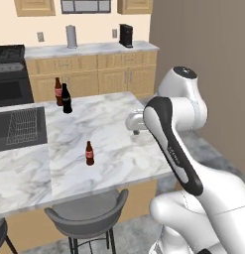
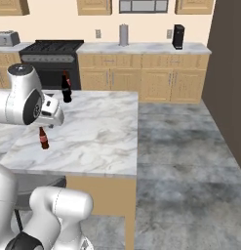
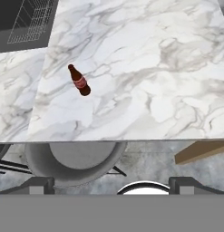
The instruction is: Place the large bottle from the dining counter next to the other large bottle outside the sink, and place the small bottle from the dining counter next to the other small bottle inside the sink.
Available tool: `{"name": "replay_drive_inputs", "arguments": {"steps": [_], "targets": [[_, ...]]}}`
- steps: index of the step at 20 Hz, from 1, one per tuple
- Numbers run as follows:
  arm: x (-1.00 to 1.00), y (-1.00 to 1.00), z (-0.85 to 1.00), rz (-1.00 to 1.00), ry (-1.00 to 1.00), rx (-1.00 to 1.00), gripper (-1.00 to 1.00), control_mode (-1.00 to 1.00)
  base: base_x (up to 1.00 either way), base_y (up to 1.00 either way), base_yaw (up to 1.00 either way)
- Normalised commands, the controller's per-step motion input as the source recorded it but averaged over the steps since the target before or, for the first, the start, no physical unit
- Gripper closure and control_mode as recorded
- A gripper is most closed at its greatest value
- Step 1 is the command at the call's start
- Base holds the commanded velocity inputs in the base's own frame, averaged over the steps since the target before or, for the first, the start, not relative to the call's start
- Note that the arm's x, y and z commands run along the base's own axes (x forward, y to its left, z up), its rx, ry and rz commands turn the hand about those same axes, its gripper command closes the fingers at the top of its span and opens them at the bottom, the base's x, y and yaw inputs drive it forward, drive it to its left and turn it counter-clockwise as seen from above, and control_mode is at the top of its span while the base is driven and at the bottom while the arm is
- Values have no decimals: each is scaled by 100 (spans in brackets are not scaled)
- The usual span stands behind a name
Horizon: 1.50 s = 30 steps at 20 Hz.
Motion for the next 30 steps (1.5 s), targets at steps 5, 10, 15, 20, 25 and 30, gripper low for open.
{"name": "replay_drive_inputs", "arguments": {"steps": [5,10,15,20,25,30], "targets": [[0,0,0,0,0,0,-100,100,94,83,0],[0,0,0,0,0,0,-100,100,13,23,0],[0,0,0,0,0,0,-100,100,0,0,0],[0,0,0,0,0,0,-100,100,0,1,0],[31,81,5,-1,6,-7,-100,-100,0,0,0],[35,61,0,0,16,-3,-100,-100,0,0,0]]}}
